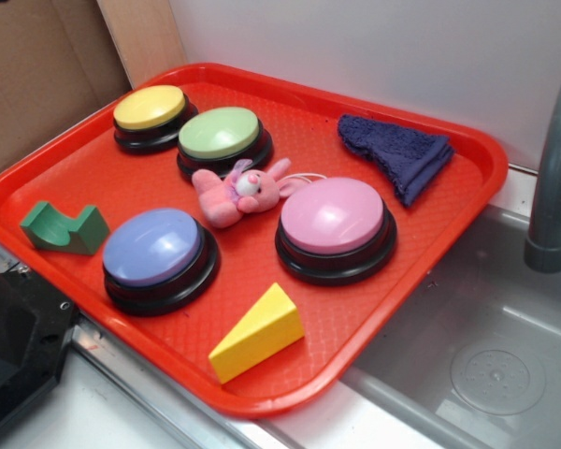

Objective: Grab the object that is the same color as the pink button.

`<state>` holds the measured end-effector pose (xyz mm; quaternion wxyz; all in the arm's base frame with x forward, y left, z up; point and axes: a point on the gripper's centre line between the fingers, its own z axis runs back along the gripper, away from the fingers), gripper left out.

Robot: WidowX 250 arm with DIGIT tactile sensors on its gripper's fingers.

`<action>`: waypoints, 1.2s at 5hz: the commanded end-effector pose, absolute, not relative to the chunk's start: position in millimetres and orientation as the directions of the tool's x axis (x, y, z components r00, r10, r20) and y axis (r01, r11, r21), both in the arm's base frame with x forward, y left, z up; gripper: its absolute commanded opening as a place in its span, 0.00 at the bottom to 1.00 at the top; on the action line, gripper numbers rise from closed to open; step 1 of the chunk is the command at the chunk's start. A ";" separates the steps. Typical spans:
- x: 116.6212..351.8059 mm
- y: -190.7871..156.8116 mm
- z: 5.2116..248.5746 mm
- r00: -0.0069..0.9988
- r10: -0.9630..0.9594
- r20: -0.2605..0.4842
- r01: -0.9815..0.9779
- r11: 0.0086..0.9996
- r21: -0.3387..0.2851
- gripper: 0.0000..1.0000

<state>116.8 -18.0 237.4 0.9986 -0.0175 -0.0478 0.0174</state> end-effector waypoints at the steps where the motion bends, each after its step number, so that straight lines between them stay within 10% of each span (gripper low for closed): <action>1: 116.8 -18.0 237.4 0.995 0.036 0.095 -0.033 0.999 -0.037 1.00; 6: 214.6 -16.5 76.0 0.925 0.334 0.179 -0.318 0.941 -0.112 1.00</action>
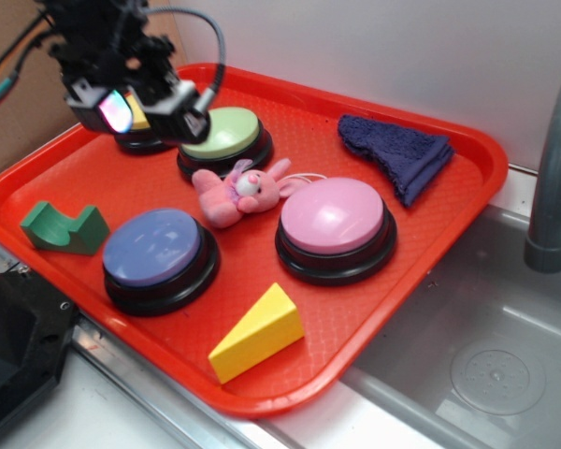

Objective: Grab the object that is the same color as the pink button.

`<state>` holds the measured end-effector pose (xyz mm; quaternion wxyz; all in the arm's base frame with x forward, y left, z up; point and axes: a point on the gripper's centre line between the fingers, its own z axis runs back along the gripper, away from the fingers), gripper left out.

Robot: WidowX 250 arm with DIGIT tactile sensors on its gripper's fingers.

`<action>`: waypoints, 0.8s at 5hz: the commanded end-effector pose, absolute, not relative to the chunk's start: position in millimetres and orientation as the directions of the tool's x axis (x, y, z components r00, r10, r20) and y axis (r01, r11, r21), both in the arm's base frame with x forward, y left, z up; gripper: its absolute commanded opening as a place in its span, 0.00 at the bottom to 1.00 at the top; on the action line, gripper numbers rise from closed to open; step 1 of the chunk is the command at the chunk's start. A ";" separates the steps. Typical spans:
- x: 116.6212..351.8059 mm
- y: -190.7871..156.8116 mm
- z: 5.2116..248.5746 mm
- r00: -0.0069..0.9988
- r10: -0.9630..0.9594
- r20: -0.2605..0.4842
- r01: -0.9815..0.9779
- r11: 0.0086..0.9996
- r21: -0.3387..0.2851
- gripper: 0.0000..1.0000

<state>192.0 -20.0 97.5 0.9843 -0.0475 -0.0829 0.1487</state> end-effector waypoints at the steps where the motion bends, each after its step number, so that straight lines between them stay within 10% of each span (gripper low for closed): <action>1: 222.7 -20.4 49.7 0.942 0.312 0.124 -0.305 0.950 -0.072 1.00; 3: 219.8 -31.4 27.9 0.969 0.235 0.078 -0.228 0.969 -0.093 1.00; 4: 221.2 -31.6 25.3 0.964 0.247 0.100 -0.239 0.967 -0.087 0.18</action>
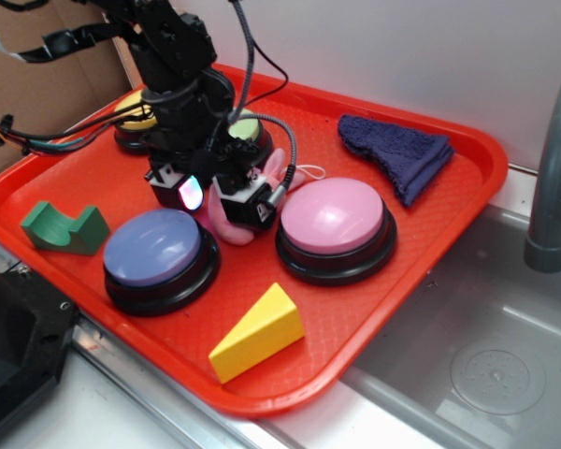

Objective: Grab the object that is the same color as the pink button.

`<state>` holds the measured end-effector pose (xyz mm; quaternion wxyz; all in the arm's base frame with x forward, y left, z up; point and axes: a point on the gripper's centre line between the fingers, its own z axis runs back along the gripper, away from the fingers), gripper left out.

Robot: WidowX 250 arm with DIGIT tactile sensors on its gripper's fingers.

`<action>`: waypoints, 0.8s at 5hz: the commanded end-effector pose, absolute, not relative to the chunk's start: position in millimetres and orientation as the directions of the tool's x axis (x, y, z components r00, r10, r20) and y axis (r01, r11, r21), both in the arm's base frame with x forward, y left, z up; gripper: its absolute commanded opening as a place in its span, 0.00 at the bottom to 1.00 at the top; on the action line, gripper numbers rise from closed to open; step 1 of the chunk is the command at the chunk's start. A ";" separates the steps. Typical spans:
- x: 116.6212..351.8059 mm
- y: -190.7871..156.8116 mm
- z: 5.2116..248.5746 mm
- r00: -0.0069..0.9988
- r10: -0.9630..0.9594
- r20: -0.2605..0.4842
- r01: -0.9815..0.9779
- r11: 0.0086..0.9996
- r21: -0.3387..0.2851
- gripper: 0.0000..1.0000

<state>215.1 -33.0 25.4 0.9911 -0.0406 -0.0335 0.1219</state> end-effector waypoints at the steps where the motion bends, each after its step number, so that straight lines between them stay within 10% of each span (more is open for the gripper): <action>1: 225.6 -29.4 26.6 0.961 0.252 0.111 -0.244 0.966 -0.081 0.00; 4: 231.2 -3.9 93.9 0.963 0.243 0.119 -0.239 0.970 -0.047 0.00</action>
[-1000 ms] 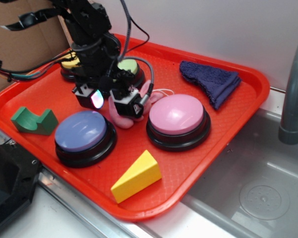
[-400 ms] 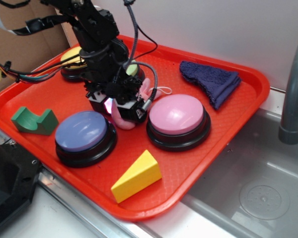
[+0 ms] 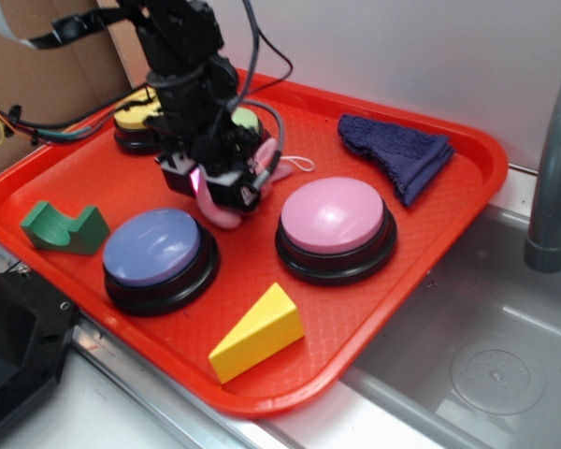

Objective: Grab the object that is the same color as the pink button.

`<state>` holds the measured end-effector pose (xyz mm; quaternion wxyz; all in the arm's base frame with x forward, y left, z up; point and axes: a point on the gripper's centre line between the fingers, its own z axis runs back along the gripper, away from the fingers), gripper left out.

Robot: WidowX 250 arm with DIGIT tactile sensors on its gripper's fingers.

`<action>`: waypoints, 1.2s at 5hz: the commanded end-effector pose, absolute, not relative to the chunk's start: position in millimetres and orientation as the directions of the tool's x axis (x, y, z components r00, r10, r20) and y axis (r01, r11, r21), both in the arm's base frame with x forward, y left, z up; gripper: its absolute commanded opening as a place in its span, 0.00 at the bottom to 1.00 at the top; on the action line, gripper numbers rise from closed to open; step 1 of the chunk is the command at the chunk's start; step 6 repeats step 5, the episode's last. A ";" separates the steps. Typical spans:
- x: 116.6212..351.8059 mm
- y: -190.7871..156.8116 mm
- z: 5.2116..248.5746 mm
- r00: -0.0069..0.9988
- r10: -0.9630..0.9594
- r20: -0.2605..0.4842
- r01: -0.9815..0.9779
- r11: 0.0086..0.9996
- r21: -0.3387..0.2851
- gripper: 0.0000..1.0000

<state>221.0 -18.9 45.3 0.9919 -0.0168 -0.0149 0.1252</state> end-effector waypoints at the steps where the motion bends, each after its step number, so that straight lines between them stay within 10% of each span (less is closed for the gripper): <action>1: 222.8 20.7 142.2 0.936 0.307 0.172 -0.308 0.951 -0.024 0.00; 3: 196.9 71.3 196.1 0.859 0.460 0.224 -0.465 0.885 -0.035 0.00; 6: 193.1 72.8 195.2 0.833 0.499 0.240 -0.508 0.861 -0.025 0.00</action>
